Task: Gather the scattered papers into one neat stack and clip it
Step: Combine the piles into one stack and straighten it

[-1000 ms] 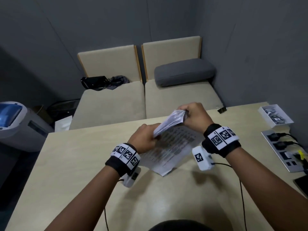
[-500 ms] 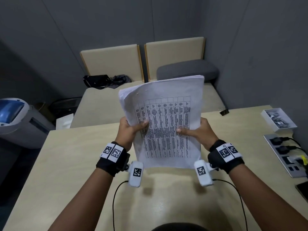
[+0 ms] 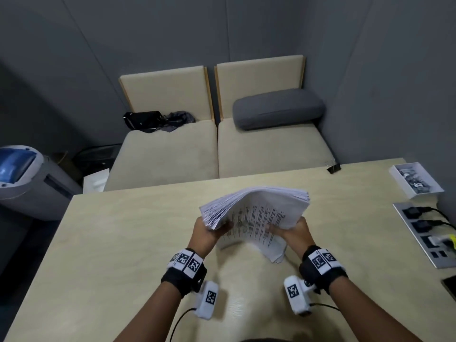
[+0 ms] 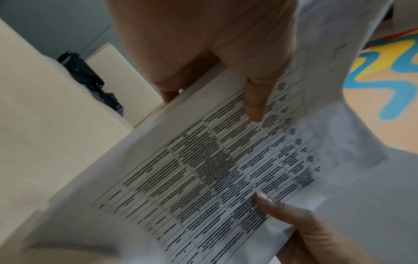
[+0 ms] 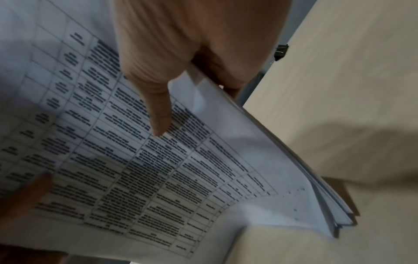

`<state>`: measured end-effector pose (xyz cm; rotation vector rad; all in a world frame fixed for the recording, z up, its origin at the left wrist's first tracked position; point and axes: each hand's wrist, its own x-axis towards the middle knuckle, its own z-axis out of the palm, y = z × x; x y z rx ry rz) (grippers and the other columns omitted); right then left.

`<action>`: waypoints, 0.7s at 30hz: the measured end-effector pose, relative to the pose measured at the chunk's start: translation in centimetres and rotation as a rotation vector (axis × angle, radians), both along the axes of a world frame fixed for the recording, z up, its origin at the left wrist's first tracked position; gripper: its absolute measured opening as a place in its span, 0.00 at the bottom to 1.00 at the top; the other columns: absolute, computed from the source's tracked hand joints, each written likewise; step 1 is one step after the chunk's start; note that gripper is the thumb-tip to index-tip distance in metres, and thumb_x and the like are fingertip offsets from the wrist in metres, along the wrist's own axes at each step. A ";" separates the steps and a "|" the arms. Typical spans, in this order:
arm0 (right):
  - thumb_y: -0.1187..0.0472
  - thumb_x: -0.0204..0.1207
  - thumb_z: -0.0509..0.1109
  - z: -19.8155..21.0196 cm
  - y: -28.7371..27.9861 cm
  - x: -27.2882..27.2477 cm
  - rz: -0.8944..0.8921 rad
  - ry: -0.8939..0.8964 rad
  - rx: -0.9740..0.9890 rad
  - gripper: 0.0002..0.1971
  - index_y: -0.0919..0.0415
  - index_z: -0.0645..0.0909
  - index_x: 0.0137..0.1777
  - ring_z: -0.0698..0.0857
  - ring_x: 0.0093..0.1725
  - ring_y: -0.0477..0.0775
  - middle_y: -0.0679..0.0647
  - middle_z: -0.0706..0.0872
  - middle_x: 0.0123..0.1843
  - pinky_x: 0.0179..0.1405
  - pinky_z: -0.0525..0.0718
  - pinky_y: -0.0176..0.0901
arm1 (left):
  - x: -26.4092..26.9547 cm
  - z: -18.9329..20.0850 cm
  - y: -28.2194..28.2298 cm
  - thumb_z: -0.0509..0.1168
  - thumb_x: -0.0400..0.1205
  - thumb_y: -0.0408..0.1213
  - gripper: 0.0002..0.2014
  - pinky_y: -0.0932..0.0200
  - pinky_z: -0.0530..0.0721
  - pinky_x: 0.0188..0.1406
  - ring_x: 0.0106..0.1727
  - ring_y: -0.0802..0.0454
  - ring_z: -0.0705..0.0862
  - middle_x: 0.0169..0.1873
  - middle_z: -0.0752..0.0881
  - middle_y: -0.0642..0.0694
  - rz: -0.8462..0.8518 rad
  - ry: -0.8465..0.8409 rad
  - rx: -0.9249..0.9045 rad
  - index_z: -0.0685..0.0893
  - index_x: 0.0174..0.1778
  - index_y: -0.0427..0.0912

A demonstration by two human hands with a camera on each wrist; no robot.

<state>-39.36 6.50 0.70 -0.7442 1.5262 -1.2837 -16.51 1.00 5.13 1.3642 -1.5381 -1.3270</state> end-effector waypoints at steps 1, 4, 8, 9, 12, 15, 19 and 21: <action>0.74 0.62 0.83 0.1 -0.1 -0.2 0.007 0.001 -0.004 0.15 0.59 0.88 0.45 0.92 0.46 0.53 0.53 0.93 0.46 0.38 0.88 0.38 | 0.0 0.2 -0.1 0.76 0.73 0.23 0.23 0.57 0.84 0.56 0.44 0.75 0.85 0.40 0.89 0.71 -0.010 -0.015 -0.030 0.82 0.46 0.60; 0.71 0.60 0.85 0.2 -0.7 -0.8 0.011 0.111 -0.008 0.15 0.58 0.88 0.43 0.92 0.45 0.52 0.51 0.93 0.43 0.43 0.88 0.43 | -0.2 0.8 -1.0 0.76 0.73 0.26 0.21 0.70 0.83 0.53 0.49 0.73 0.85 0.49 0.88 0.61 -0.037 -0.001 -0.133 0.84 0.53 0.56; 0.61 0.56 0.88 0.9 -1.7 -1.6 0.086 0.290 0.071 0.19 0.64 0.84 0.43 0.90 0.43 0.55 0.54 0.90 0.41 0.44 0.87 0.46 | -0.7 1.6 -2.3 0.77 0.73 0.27 0.07 0.51 0.88 0.46 0.40 0.53 0.88 0.39 0.89 0.42 0.020 0.033 -0.043 0.88 0.44 0.36; 0.58 0.56 0.88 1.3 -1.9 -1.9 0.127 0.324 0.085 0.21 0.64 0.82 0.43 0.88 0.41 0.54 0.53 0.88 0.39 0.42 0.85 0.44 | -0.8 1.6 -2.6 0.77 0.73 0.27 0.05 0.50 0.89 0.42 0.37 0.51 0.88 0.36 0.89 0.40 0.025 0.032 -0.006 0.87 0.41 0.33; 0.58 0.56 0.89 1.0 -2.1 -2.7 0.212 0.300 0.245 0.29 0.62 0.75 0.50 0.82 0.47 0.51 0.50 0.83 0.44 0.50 0.79 0.43 | -1.0 0.6 -3.6 0.77 0.72 0.27 0.09 0.49 0.90 0.41 0.38 0.44 0.89 0.38 0.89 0.34 0.038 0.039 0.144 0.87 0.43 0.25; 0.48 0.39 0.93 -1.8 -1.7 -2.9 0.265 0.232 0.428 0.47 0.62 0.75 0.58 0.84 0.58 0.55 0.53 0.87 0.54 0.63 0.82 0.50 | -0.9 -2.4 -3.9 0.78 0.70 0.27 0.10 0.46 0.89 0.39 0.39 0.39 0.89 0.40 0.90 0.32 0.056 -0.045 0.333 0.88 0.44 0.28; 0.40 0.32 0.91 -6.6 -1.1 -3.3 0.342 0.338 0.581 0.55 0.61 0.78 0.62 0.84 0.61 0.57 0.54 0.87 0.58 0.65 0.82 0.51 | -0.8 -6.1 -3.9 0.81 0.66 0.35 0.15 0.58 0.75 0.26 0.27 0.46 0.79 0.29 0.81 0.36 0.032 -0.192 0.483 0.81 0.35 0.34; 0.45 0.42 0.91 -6.4 -0.6 -2.6 0.381 0.400 0.637 0.48 0.65 0.78 0.61 0.83 0.59 0.56 0.54 0.85 0.55 0.61 0.81 0.44 | -0.8 -6.9 -4.7 0.81 0.67 0.34 0.15 0.63 0.77 0.24 0.22 0.48 0.80 0.23 0.82 0.42 0.079 -0.207 0.465 0.80 0.32 0.34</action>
